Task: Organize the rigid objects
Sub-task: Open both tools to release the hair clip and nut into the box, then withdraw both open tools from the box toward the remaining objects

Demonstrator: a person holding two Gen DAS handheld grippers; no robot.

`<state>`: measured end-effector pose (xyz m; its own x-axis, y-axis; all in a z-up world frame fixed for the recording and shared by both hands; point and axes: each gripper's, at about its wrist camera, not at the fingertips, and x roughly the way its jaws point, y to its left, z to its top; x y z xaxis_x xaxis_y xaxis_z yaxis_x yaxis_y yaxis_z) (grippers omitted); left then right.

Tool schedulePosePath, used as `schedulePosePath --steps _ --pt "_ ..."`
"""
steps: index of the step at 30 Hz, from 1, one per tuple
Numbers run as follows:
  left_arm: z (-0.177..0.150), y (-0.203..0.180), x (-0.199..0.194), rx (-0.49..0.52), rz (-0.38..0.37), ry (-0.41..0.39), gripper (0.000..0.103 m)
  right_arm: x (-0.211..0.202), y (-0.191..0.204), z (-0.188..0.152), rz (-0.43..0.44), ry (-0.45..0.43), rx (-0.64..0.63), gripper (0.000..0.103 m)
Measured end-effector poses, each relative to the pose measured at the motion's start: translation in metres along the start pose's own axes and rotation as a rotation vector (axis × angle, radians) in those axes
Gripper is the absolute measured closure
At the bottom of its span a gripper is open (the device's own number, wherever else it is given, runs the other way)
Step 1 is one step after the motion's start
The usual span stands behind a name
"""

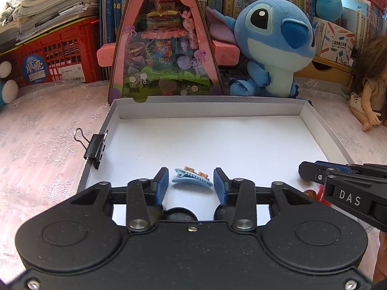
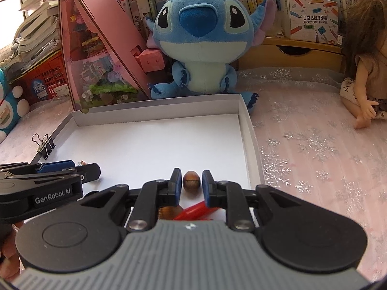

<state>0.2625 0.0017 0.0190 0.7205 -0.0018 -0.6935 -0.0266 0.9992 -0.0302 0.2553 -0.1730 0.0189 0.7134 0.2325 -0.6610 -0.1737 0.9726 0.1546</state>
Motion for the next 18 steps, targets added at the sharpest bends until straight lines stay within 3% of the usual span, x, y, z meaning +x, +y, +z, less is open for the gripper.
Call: schedulePosePath --steps 2,4,8,11,18 --pt "0.0 -0.001 -0.006 0.012 0.004 -0.01 0.059 -0.003 0.0 0.0 0.004 -0.005 0.001 0.075" --pt "0.001 -0.001 -0.014 0.02 0.009 -0.027 0.054 -0.009 -0.001 0.001 0.011 -0.018 0.005 0.062" --pt "0.0 0.0 -0.031 0.026 0.001 -0.057 0.041 -0.026 0.001 0.0 0.019 -0.056 -0.007 0.056" --pt "-0.003 0.003 -0.047 0.022 -0.012 -0.085 0.031 -0.041 0.003 -0.003 0.017 -0.091 -0.034 0.045" --pt "-0.021 0.011 -0.084 0.038 -0.042 -0.136 0.026 -0.075 0.002 -0.014 0.018 -0.151 -0.086 0.034"
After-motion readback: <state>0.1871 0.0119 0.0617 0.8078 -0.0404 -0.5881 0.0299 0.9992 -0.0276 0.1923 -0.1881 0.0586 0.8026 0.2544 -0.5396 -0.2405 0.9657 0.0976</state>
